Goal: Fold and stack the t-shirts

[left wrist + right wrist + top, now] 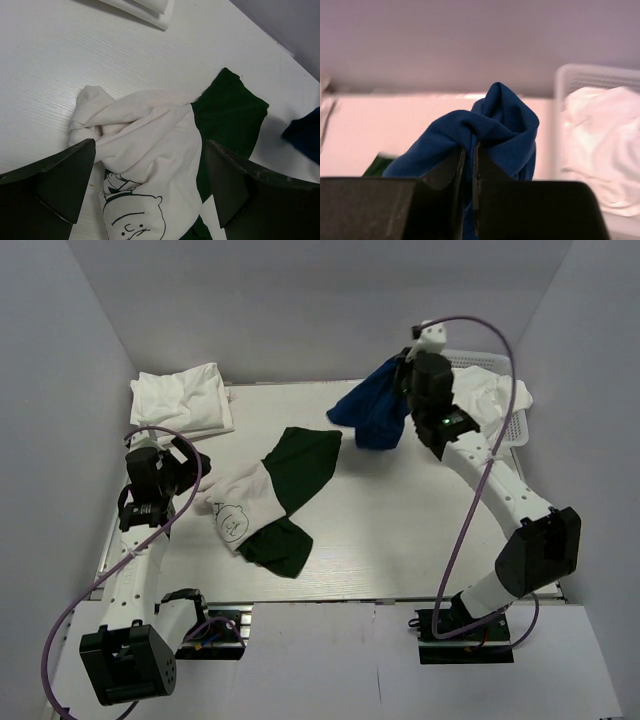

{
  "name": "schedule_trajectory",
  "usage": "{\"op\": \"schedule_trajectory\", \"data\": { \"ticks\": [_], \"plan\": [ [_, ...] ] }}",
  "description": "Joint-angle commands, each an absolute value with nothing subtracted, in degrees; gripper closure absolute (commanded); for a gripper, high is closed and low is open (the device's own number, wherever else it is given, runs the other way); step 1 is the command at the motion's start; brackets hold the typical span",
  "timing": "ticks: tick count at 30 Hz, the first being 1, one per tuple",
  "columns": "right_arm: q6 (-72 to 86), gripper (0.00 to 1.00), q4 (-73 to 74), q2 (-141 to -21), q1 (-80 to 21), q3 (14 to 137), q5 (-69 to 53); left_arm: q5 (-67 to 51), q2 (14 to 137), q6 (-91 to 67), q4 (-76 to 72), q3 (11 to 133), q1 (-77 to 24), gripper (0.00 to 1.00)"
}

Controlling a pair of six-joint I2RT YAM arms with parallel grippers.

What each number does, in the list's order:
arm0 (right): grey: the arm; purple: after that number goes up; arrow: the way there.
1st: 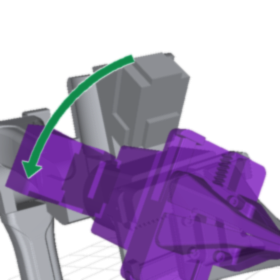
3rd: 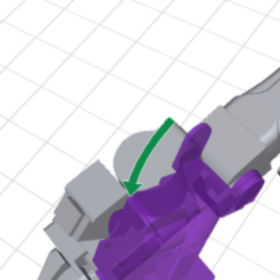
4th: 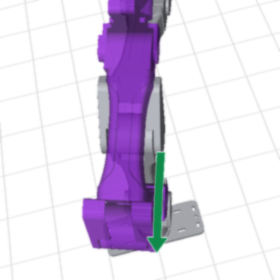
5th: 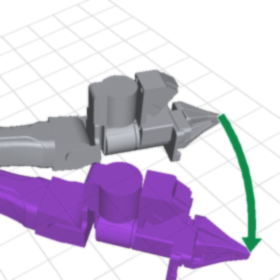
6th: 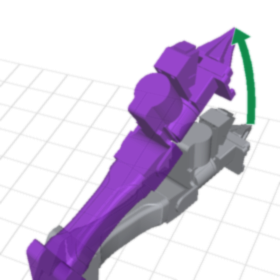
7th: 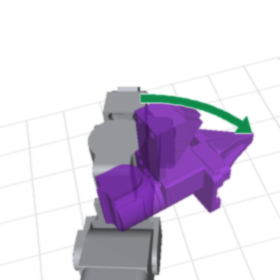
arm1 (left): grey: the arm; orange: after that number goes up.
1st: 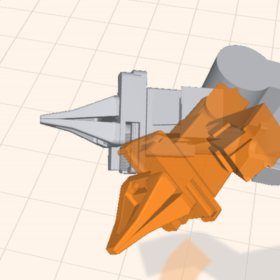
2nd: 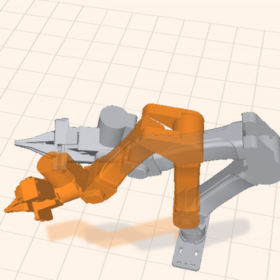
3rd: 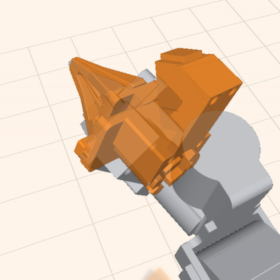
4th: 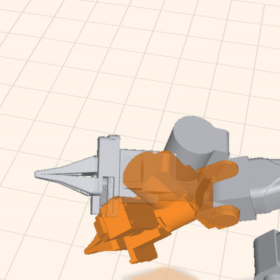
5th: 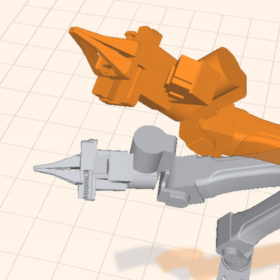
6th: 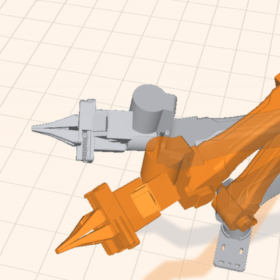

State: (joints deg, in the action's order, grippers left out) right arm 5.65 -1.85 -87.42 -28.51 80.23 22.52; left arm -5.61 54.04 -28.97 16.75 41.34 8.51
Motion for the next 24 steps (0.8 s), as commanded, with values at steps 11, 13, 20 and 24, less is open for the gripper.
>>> {"op": "schedule_trajectory", "data": {
  "ticks": [11, 13, 20, 24],
  "plan": [
    [5.7, 1.00, -6.9, -100.3, -2.1, 112.6, 31.0, -3.8, 55.5, -29.1, 17.1, 43.0, 8.4, 0.00],
    [6.3, 1.00, -4.6, -103.9, -0.7, 114.5, 28.5, -3.8, 56.1, -29.1, 17.1, 43.0, 8.4, 0.00],
    [10.1, 1.00, 3.4, -112.1, 6.0, 109.5, 6.7, -3.2, 60.2, -34.4, 20.6, 44.3, 8.4, 0.00],
    [8.6, 0.88, -2.2, -109.5, 5.8, 101.5, -3.6, -0.4, 61.3, -39.8, 24.4, 42.8, 9.0, 0.00]
  ]
}}
